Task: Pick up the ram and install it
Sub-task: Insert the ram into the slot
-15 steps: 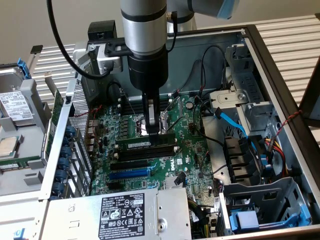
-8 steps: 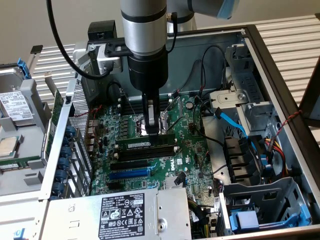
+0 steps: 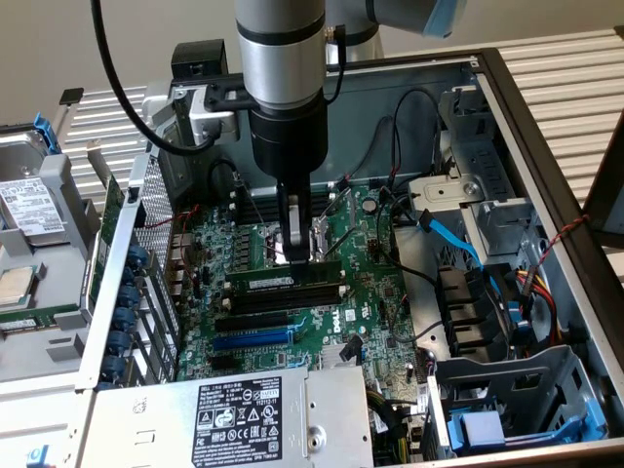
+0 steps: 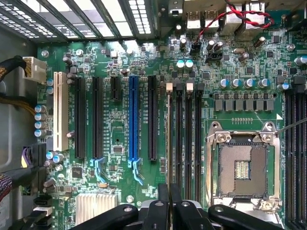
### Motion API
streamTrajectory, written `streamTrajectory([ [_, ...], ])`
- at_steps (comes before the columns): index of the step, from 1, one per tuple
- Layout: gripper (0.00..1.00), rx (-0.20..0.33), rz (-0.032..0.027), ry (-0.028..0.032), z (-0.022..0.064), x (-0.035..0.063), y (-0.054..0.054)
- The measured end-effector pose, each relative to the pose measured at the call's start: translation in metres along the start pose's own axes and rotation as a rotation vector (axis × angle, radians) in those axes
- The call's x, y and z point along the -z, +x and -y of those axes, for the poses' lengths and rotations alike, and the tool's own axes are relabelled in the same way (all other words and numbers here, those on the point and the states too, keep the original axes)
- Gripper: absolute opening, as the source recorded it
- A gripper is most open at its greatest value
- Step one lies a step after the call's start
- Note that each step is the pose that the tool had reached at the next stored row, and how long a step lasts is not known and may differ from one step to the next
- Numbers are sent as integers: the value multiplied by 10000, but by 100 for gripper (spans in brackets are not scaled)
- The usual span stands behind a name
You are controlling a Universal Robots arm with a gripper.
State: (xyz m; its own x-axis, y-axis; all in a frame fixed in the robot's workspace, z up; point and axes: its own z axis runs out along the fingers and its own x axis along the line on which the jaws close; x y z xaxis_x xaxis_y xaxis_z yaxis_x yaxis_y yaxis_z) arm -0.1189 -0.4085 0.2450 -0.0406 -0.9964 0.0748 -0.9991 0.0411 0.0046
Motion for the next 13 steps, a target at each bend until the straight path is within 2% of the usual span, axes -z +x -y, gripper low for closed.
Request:
streamTrajectory([
  [8,13,-5,-3,-4,-7,-4,0],
  [13,13,-15,-3,-64,-7,-13,-5],
])
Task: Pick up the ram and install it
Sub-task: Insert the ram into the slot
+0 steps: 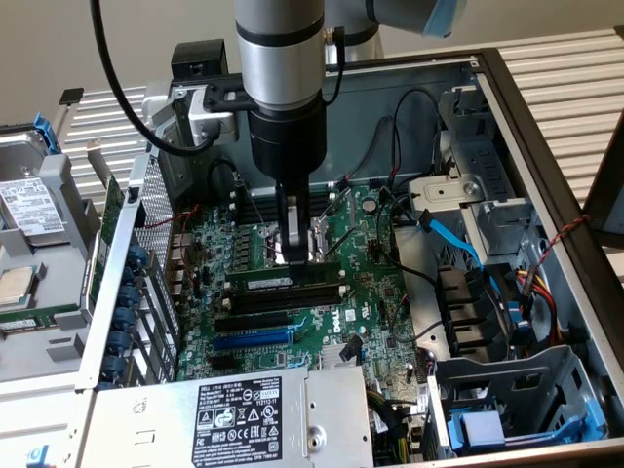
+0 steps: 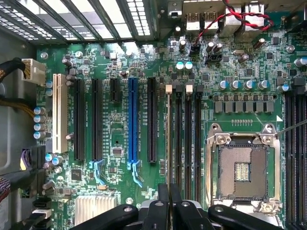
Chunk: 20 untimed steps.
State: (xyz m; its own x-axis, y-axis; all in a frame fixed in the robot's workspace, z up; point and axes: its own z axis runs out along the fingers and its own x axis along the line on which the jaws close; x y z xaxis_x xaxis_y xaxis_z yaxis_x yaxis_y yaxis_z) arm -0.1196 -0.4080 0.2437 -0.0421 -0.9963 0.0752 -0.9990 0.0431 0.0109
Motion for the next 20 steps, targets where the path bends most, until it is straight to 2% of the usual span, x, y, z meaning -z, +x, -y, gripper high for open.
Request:
streamTrajectory([
  [3,13,-3,-5,-36,-1,-3,-2],
  [7,13,-4,6,-36,0,-5,-2],
  [11,13,-3,87,-40,0,-7,1],
  [20,13,-3,90,-39,0,-35,-1],
])
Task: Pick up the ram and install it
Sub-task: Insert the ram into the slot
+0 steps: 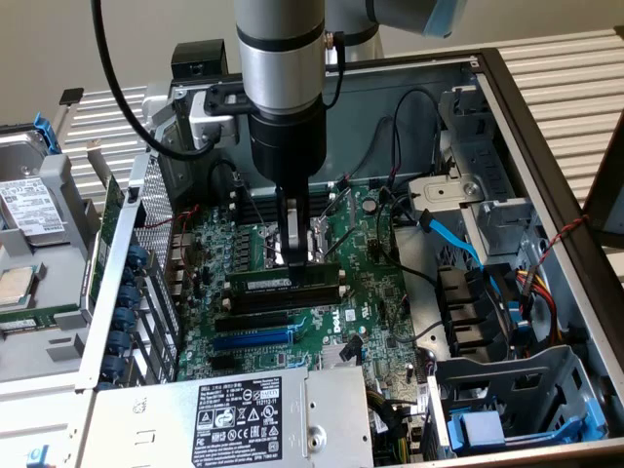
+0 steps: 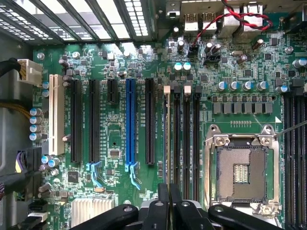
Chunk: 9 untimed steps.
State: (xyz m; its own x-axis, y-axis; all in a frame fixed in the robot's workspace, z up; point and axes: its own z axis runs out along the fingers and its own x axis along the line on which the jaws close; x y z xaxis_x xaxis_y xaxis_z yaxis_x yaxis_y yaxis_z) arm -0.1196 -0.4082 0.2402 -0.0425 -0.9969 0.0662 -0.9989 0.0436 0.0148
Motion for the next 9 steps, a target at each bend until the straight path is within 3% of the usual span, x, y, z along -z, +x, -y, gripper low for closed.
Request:
streamTrajectory([
  [9,13,0,-1,-1,-9,-16,-1],
])
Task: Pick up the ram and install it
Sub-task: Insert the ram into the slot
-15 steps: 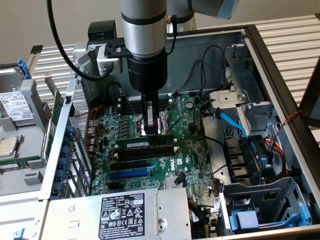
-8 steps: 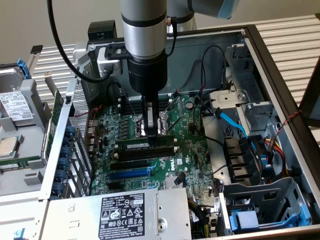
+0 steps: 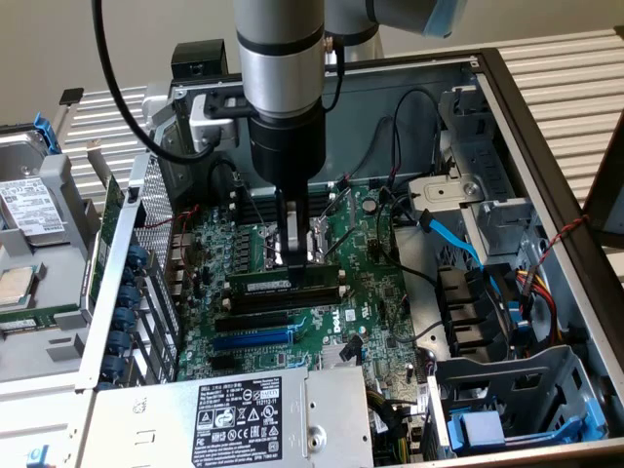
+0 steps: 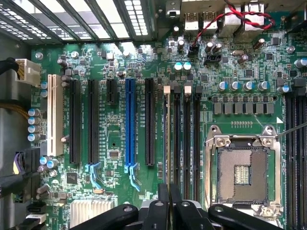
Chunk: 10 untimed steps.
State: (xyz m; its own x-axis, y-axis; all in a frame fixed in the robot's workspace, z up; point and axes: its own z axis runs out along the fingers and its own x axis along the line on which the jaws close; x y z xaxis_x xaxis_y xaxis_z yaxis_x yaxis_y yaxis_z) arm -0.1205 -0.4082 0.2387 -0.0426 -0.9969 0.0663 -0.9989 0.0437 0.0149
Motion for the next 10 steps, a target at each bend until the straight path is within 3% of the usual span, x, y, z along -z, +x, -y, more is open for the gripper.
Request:
streamTrajectory([
  [10,13,-1,3,2,-4,-12,-5],
])
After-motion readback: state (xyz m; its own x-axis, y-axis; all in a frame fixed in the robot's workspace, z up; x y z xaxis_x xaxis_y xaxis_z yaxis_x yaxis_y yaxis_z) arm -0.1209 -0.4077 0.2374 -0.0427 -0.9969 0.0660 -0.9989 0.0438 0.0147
